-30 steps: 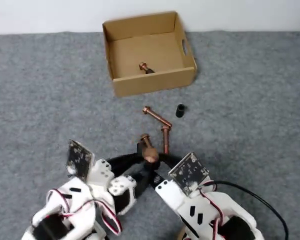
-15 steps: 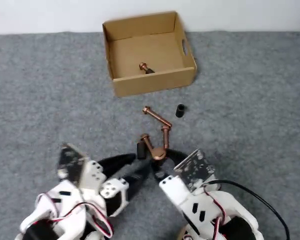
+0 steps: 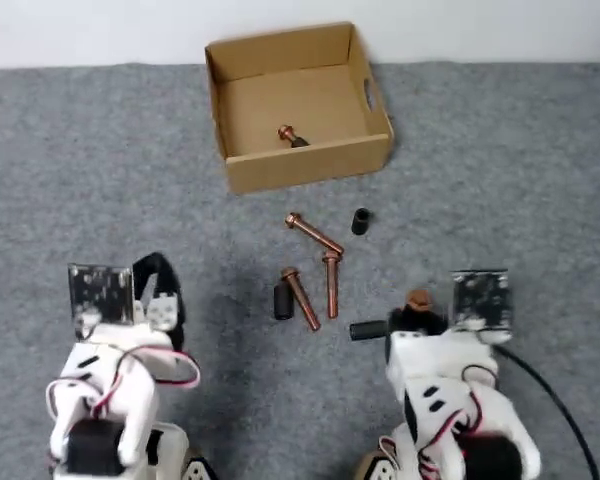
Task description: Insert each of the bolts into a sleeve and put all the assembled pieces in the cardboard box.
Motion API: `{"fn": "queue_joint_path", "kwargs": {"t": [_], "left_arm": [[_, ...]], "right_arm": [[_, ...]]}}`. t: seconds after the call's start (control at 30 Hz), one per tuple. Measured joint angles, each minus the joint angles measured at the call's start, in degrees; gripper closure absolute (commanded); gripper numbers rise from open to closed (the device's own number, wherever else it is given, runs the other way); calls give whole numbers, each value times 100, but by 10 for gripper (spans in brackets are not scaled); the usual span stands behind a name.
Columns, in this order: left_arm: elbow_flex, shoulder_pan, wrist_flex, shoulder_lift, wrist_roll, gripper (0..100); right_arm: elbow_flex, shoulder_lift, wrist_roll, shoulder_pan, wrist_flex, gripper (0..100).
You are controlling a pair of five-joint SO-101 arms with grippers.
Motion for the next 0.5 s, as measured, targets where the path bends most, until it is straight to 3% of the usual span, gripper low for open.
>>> {"fn": "queue_joint_path", "kwargs": {"t": [0.3,0.5], "left_arm": [[1776,-132,-879,62,-141,996],[1952,167,-1213,62,-141,996]], "right_arm": [[-1582,1908,-141,149,0,991],[-2418,3429,123,141,-1020,991]]}}
